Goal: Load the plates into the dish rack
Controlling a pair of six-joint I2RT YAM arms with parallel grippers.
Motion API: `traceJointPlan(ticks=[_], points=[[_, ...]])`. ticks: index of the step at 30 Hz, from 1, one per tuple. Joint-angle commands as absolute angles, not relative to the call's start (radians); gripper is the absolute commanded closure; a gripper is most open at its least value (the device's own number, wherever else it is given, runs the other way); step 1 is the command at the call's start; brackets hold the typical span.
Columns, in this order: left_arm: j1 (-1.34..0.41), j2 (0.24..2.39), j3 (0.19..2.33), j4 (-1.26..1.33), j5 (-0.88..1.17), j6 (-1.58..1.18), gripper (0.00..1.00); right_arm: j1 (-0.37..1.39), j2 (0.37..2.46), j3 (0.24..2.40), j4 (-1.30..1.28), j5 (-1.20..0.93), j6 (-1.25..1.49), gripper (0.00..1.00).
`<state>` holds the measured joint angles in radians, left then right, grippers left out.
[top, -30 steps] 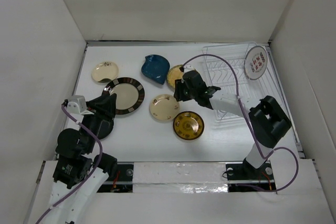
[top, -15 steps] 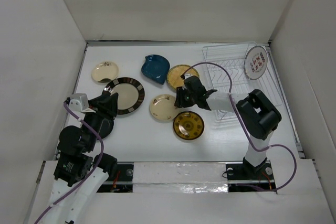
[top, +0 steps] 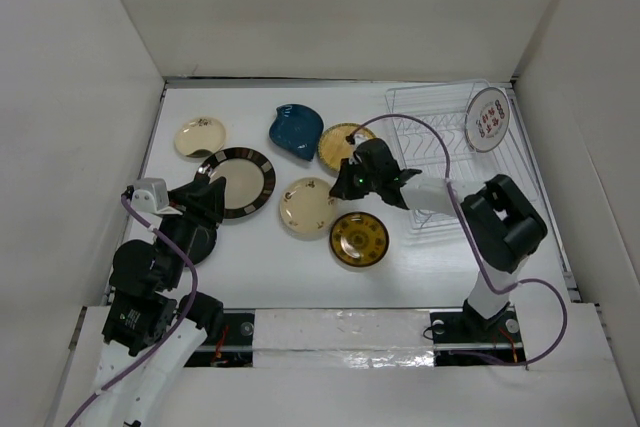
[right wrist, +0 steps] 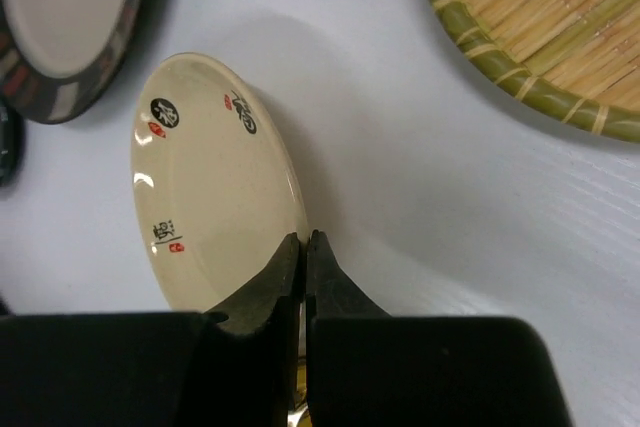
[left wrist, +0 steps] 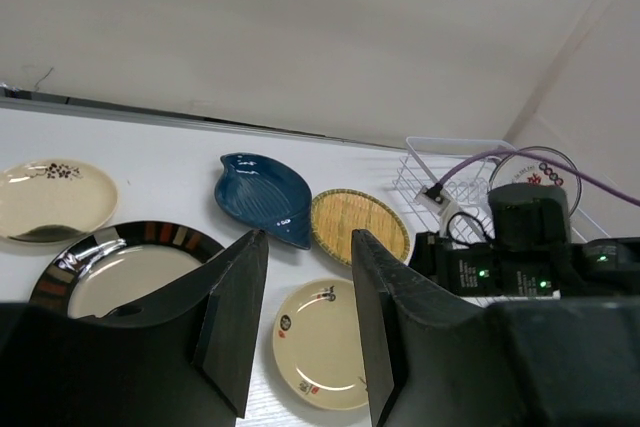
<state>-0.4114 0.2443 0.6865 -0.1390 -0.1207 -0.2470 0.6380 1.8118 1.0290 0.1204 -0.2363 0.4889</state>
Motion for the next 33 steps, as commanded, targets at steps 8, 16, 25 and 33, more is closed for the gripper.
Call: traceJointPlan(ticks=[8, 16, 25, 33], points=[[-0.416, 0.196, 0.687, -0.095, -0.094, -0.245, 0.63, 0.482, 1.411, 1.170, 0.077, 0.089, 0.352, 1.00], [-0.416, 0.129, 0.684, -0.095, -0.078, -0.244, 0.62, 0.295, 1.353, 1.138, 0.398, 0.819, -0.069, 1.00], [-0.426, 0.066, 0.689, -0.100, -0.100, -0.248, 0.62, 0.115, 1.474, 1.137, 0.667, 0.753, -0.428, 1.00], [-0.448, 0.048, 0.687, -0.101, -0.112, -0.247, 0.61, 0.057, 1.569, 1.144, 0.580, 0.719, -0.465, 1.00]])
